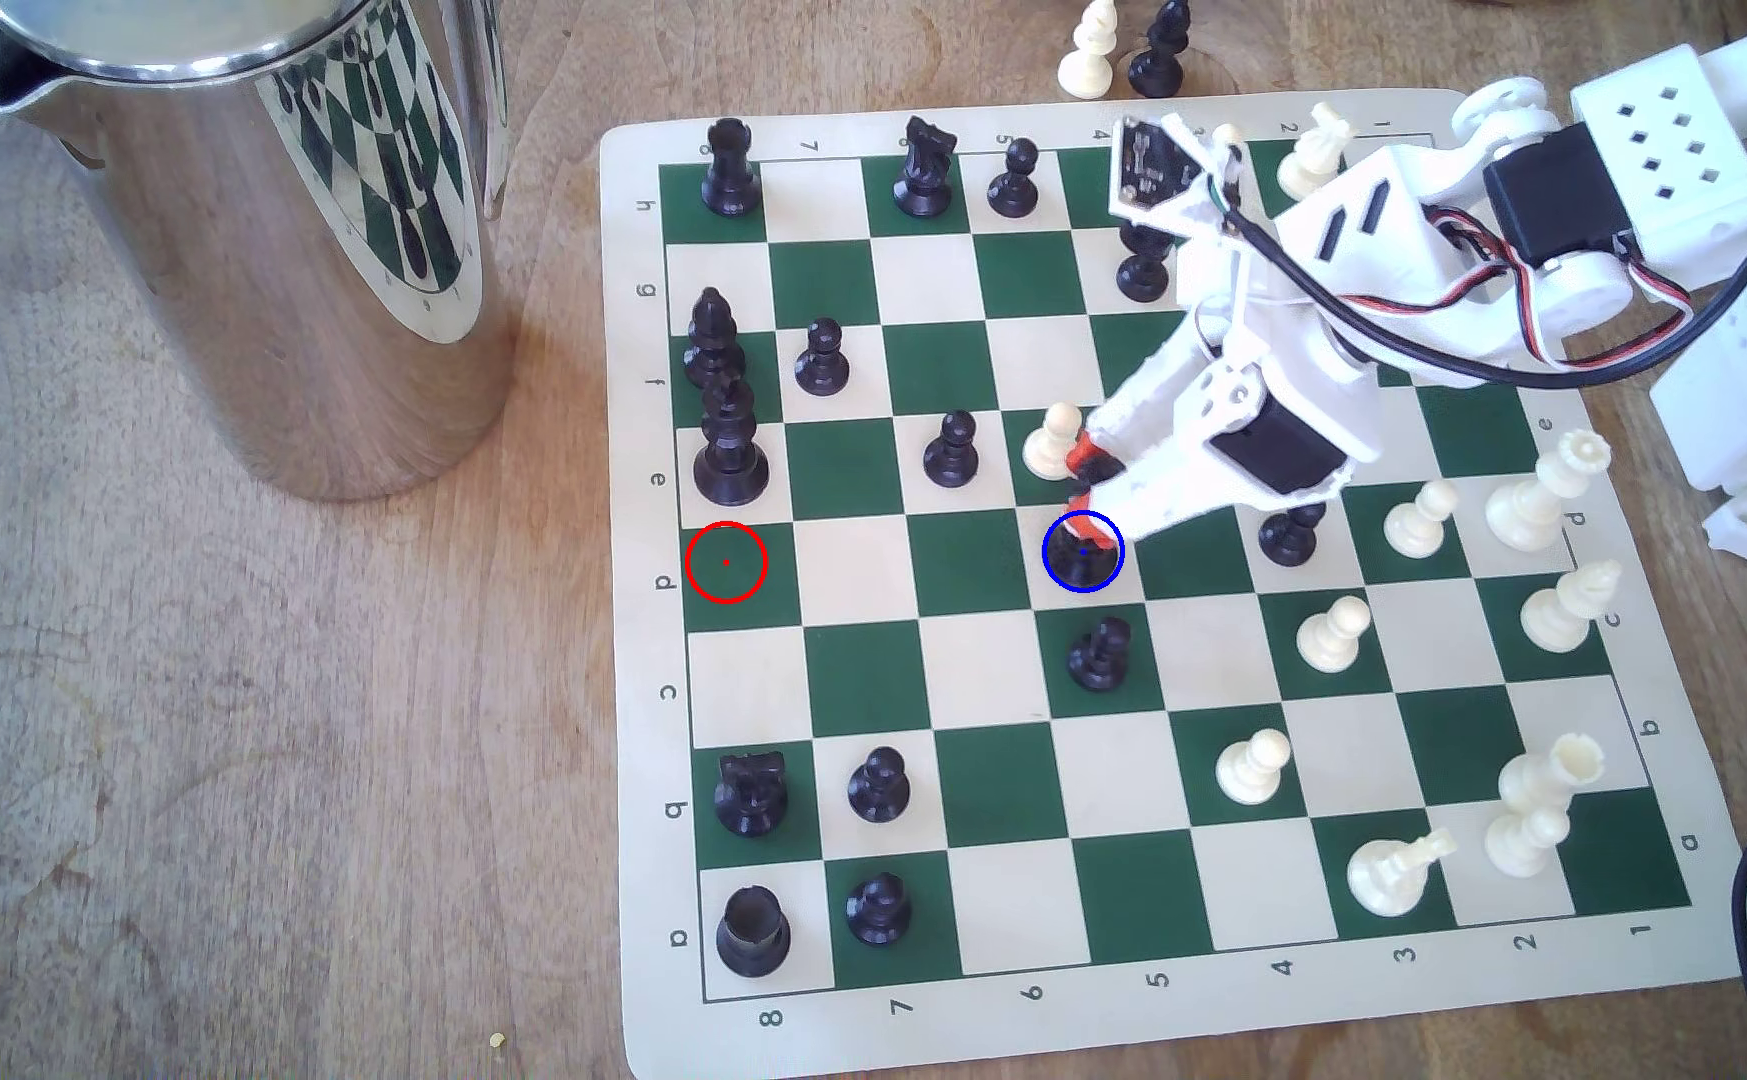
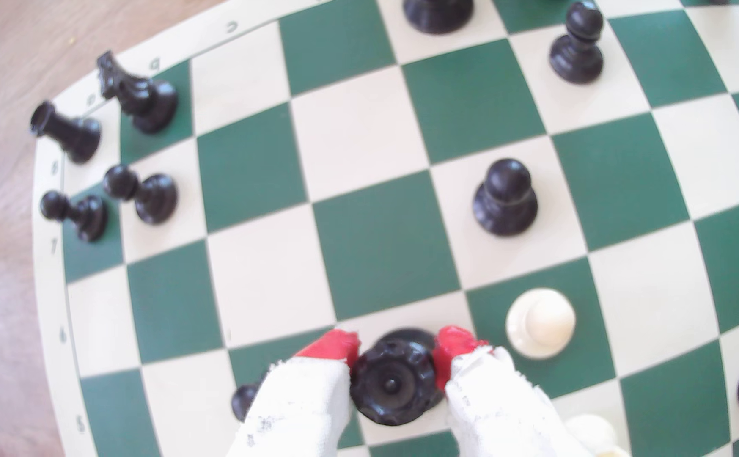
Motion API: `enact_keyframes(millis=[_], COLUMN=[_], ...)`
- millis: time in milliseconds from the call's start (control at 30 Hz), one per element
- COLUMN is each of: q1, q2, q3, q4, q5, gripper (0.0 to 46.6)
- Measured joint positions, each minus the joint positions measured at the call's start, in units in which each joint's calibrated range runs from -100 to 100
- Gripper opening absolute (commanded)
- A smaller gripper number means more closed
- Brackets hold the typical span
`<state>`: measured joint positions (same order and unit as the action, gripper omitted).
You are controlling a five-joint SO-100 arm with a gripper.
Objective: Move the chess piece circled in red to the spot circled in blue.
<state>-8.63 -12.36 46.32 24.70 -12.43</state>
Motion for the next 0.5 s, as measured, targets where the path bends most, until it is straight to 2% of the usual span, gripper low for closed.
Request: enact_keyframes(millis=[133, 300, 500], q1=[0.0, 0.0, 0.0], q2=[0.0, 0.0, 0.1], q3=[0.0, 0.0, 0.0], q4=[0.0, 1.0, 1.8], q5=[0.0, 0.1, 0.3], gripper=[11.7, 16.4, 16.9])
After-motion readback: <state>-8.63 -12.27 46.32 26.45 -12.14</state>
